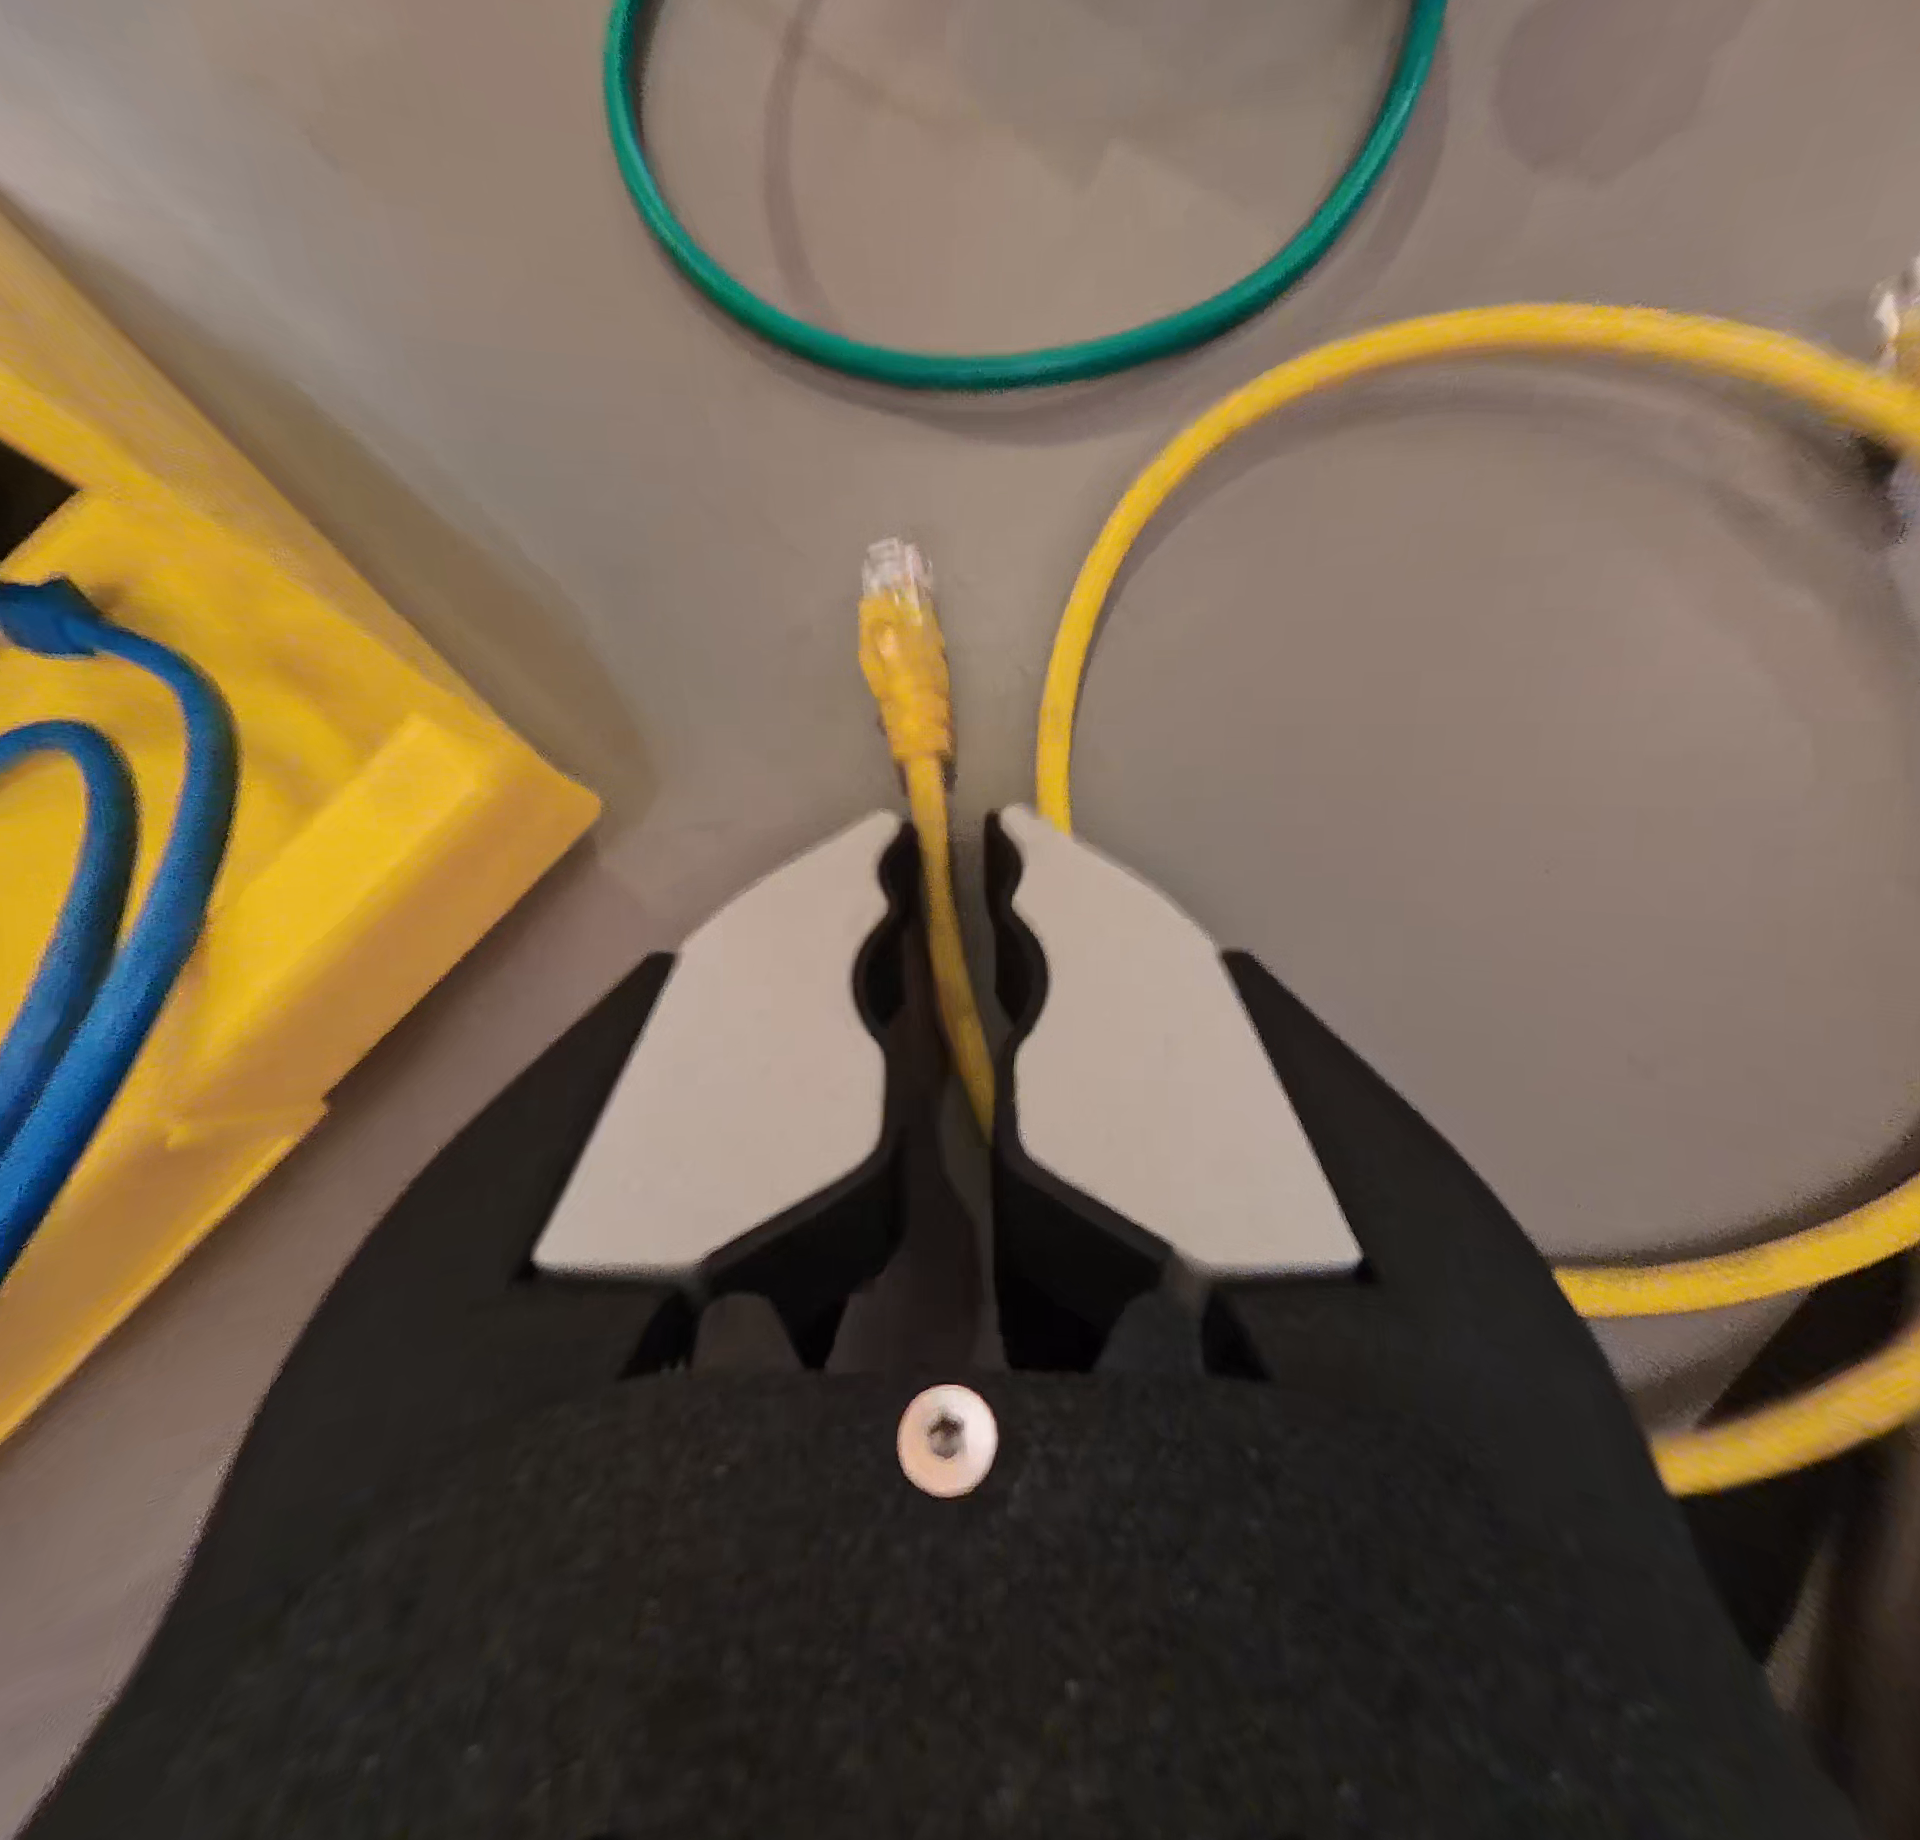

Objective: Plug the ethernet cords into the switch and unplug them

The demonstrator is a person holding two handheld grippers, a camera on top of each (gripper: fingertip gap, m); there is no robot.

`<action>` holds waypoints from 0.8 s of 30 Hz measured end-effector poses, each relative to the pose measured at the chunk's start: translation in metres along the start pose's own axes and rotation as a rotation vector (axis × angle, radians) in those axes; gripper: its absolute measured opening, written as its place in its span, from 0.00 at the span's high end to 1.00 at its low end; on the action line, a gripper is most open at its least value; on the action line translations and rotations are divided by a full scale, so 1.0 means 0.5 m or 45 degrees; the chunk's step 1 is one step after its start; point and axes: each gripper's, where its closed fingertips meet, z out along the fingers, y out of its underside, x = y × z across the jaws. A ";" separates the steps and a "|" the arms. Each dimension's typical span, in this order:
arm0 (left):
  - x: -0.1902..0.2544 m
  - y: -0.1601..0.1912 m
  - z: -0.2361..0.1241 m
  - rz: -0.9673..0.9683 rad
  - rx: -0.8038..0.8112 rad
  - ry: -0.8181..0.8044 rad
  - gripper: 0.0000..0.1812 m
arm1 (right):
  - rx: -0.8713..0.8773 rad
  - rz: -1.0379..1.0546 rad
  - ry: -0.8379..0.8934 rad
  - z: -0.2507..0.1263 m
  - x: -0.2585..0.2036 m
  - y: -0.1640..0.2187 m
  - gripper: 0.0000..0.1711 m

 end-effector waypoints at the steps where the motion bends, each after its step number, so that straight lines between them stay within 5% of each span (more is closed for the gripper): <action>1: 0.004 0.001 0.003 0.006 -0.007 0.014 0.96 | 0.002 0.005 -0.003 0.000 0.000 0.000 0.82; 14: 0.016 -0.006 -0.023 -0.124 -0.046 0.144 0.97 | 0.044 -0.058 0.009 -0.004 -0.007 -0.020 0.82; 24: 0.047 -0.280 -0.156 0.131 0.069 0.226 0.97 | 0.104 -0.194 0.021 -0.011 -0.025 -0.044 0.82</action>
